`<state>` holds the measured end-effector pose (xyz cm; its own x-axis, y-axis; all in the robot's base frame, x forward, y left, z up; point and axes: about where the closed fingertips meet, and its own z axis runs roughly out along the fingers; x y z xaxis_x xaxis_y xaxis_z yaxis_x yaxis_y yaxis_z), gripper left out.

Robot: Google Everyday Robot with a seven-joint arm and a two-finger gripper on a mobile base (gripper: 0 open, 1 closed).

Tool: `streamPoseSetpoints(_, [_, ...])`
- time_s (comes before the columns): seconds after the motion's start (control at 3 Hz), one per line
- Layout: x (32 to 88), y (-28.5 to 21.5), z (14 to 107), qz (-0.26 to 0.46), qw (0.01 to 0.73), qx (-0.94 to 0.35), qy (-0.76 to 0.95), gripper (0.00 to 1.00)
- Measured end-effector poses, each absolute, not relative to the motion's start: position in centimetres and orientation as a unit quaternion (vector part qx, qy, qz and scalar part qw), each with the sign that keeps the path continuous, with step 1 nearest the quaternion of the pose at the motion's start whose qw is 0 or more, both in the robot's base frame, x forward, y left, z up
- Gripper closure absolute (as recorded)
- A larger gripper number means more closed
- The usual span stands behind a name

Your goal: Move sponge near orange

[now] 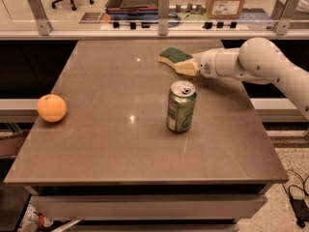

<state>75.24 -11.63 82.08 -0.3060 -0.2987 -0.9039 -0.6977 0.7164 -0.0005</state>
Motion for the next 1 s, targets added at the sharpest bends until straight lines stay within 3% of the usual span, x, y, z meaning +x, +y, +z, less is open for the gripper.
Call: streamPoseSetpoints(1.0, [71.1,-12.1,89.6,0.203,0.501,-0.332,0.773,1.00])
